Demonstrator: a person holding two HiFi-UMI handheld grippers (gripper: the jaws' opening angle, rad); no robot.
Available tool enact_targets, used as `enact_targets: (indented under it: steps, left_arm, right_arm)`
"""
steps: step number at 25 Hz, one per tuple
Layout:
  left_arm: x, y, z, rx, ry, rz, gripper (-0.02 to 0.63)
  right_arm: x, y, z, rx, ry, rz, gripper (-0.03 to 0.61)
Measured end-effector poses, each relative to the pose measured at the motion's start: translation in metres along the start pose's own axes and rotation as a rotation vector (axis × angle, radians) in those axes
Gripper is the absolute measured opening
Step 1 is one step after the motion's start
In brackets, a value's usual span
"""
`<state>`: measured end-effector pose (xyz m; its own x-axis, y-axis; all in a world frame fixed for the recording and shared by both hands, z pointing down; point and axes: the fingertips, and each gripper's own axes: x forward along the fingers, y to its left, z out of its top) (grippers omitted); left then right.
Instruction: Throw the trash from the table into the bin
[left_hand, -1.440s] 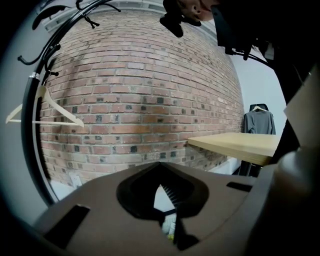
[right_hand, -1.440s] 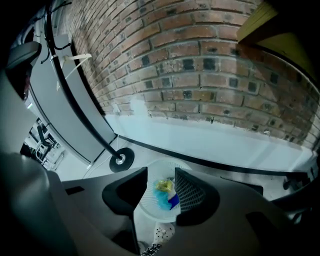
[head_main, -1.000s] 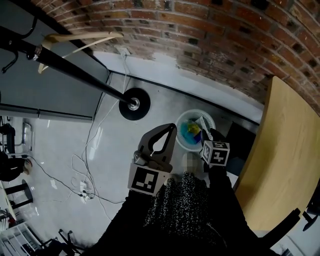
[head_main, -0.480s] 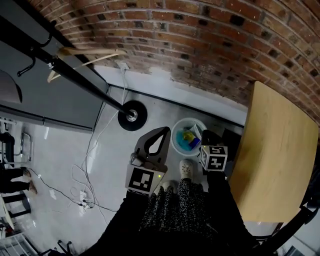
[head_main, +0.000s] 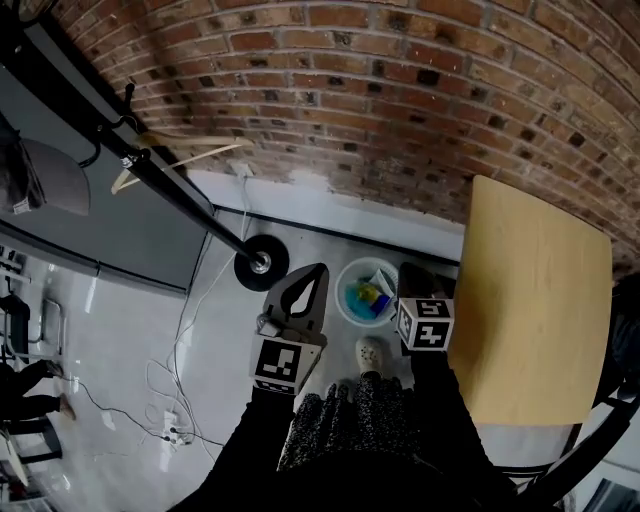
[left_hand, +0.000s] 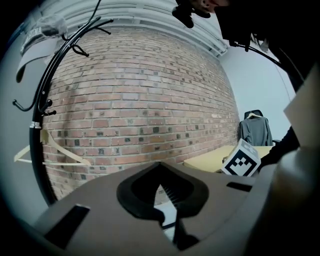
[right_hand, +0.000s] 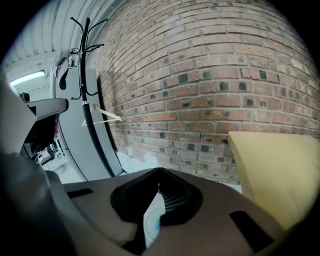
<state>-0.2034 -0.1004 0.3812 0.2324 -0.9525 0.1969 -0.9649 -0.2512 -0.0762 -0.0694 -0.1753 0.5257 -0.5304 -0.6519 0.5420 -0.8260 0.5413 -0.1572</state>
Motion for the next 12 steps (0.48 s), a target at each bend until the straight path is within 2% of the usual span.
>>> enact_targets:
  steps: [12]
  left_arm:
    - [-0.022, -0.008, 0.033, -0.054, -0.051, 0.009, 0.006]
  right_arm:
    - [-0.083, 0.023, 0.063, -0.065, -0.172, -0.034, 0.011]
